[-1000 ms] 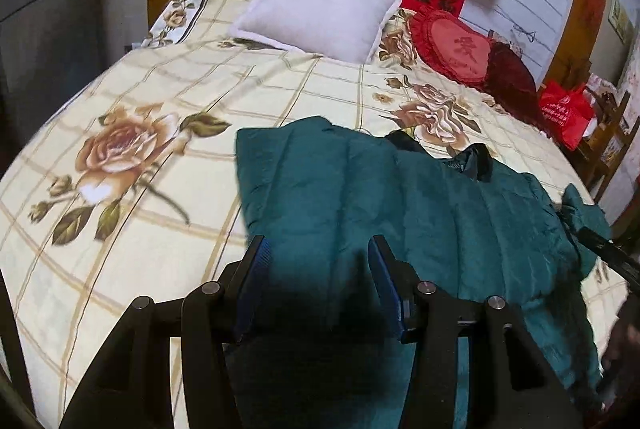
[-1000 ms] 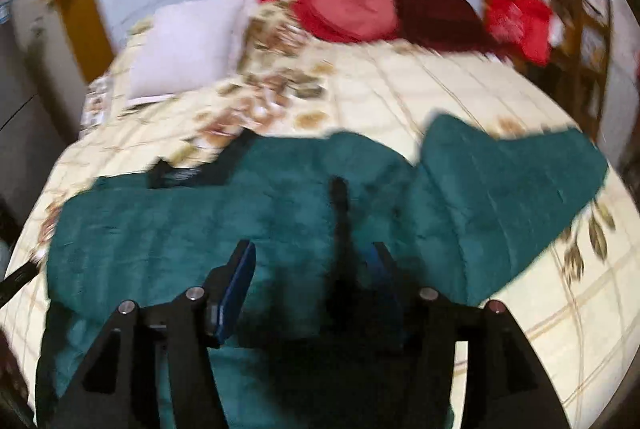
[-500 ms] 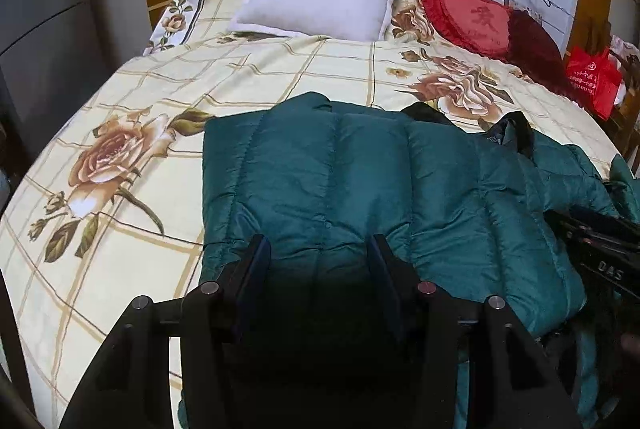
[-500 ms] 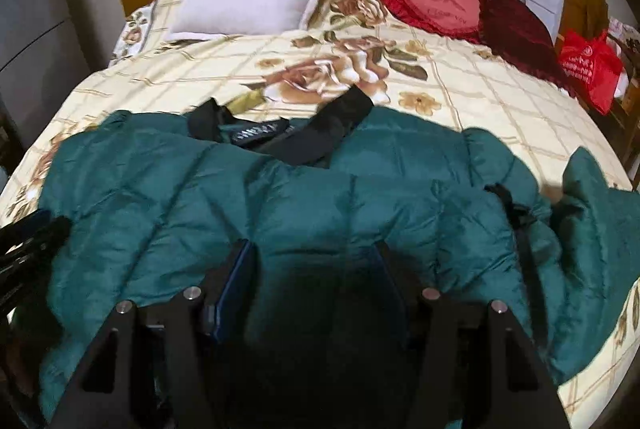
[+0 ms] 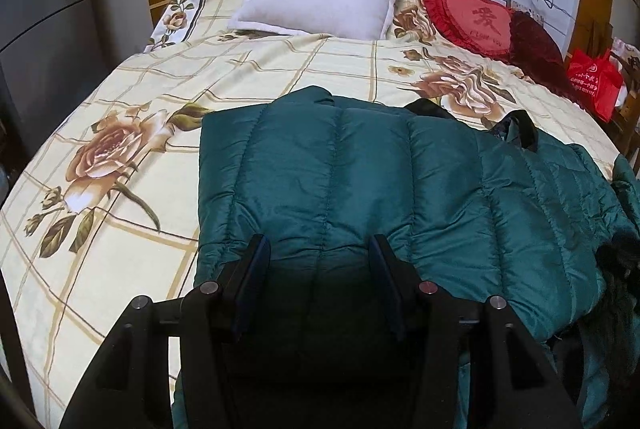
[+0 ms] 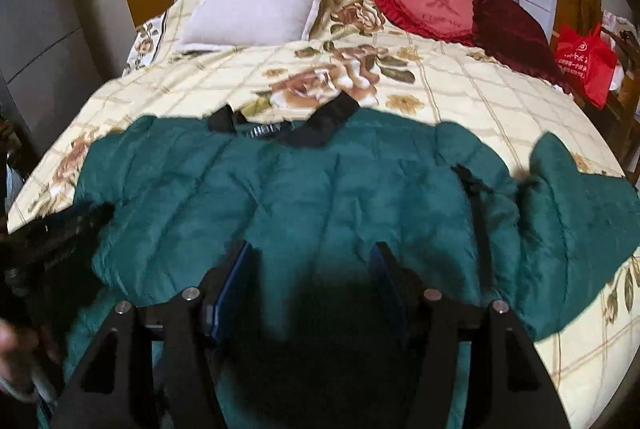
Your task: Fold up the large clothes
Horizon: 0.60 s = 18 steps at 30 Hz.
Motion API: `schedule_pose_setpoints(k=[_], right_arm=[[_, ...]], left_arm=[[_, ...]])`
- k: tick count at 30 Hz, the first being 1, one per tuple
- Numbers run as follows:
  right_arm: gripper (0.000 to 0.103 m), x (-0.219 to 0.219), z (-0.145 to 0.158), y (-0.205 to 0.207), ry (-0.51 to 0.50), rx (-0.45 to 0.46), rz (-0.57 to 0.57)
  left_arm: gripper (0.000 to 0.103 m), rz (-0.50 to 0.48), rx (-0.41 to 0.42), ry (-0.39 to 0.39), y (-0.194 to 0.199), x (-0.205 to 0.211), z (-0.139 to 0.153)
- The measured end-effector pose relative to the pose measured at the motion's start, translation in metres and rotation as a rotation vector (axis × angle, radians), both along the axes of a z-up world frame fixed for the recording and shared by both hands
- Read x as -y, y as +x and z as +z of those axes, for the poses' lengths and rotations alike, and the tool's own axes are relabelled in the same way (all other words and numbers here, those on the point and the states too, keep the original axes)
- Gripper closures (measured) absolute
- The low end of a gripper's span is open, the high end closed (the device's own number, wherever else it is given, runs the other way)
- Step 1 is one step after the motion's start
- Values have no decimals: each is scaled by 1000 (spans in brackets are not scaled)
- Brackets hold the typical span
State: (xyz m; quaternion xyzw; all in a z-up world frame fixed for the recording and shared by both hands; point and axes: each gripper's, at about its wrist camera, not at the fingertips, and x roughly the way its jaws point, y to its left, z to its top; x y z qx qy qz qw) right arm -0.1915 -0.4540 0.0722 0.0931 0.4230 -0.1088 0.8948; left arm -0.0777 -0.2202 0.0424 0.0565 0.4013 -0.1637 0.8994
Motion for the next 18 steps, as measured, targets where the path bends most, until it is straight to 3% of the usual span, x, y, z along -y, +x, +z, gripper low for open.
schedule_pose_setpoints(k=[9, 13, 16, 18], right_arm=[[38, 6, -27, -4, 35, 6, -20], [37, 8, -19, -7, 54, 5, -27], [37, 17, -8, -18, 101, 65, -71], [37, 22, -6, -21, 78, 73, -113]], left_arm=[[37, 1, 3, -1, 0, 0, -1], [36, -3, -5, -20, 1, -2, -1], [30, -16, -23, -58, 4, -5, -3], [29, -17, -28, -67, 5, -5, -3]])
